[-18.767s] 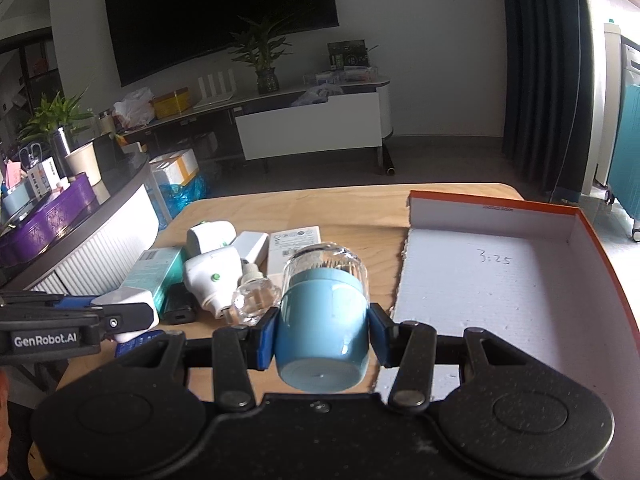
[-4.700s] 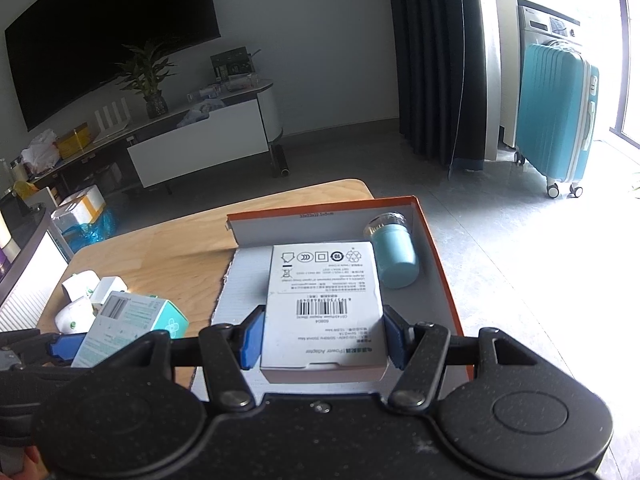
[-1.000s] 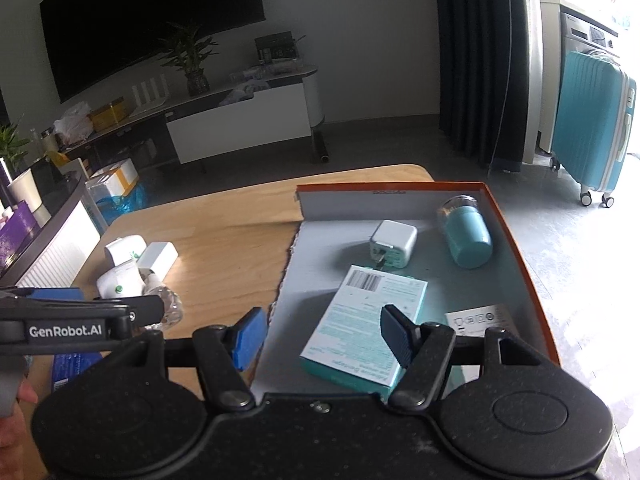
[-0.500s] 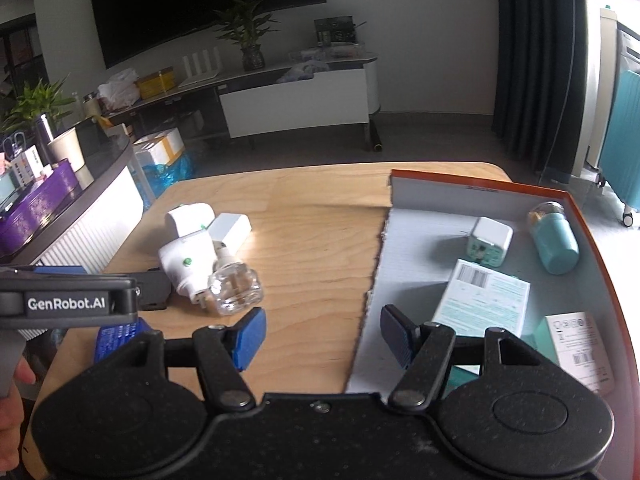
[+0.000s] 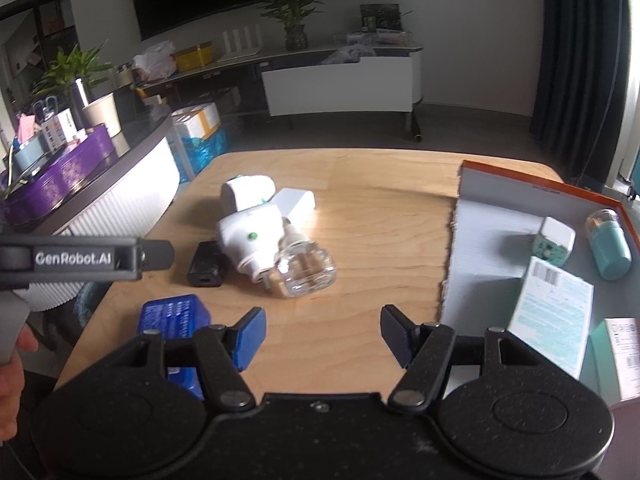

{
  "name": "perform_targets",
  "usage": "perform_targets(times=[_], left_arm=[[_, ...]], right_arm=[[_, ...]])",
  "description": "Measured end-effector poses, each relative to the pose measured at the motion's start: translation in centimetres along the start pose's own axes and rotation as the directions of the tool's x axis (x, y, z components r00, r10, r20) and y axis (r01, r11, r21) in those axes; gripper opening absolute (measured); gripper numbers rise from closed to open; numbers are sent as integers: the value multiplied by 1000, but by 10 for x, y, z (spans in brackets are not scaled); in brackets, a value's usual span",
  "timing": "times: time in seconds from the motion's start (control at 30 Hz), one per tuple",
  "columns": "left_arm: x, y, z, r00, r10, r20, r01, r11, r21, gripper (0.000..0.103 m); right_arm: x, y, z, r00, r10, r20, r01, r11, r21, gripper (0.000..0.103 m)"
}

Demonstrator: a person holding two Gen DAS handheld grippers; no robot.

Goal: Organize rigid objects
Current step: 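Move the right tool to the blue mint tin and grasp it, then grasp the white plug-in diffuser with the left tool while the right tool holds the tin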

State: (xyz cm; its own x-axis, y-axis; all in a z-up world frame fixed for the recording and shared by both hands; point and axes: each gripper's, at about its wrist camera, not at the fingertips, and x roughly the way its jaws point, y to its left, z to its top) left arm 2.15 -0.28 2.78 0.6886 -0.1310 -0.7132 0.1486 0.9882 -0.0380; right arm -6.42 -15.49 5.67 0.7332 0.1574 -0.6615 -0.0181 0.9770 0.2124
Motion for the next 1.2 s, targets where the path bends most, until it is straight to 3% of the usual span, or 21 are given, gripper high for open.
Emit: perform_targets(times=[0.23, 0.43, 0.77, 0.87, 1.2], left_arm=[[2, 35, 1, 998, 64, -6, -64, 996, -55, 101], [1, 53, 0, 995, 95, -15, -96, 992, -84, 101], [10, 55, -2, 997, 76, -28, -78, 993, -87, 101], [14, 51, -4, 998, 57, -30, -59, 995, -79, 101], [30, 30, -4, 999, -10, -39, 9, 1000, -24, 101]], right_arm=[[15, 45, -9, 991, 118, -63, -122, 991, -59, 80], [31, 85, -13, 981, 162, -105, -172, 980, -98, 82], [58, 108, -20, 979, 118, -167, -143, 979, -147, 82], [62, 109, -21, 982, 93, -162, -120, 980, -162, 75], [42, 83, -19, 995, 78, -67, -89, 979, -183, 74]])
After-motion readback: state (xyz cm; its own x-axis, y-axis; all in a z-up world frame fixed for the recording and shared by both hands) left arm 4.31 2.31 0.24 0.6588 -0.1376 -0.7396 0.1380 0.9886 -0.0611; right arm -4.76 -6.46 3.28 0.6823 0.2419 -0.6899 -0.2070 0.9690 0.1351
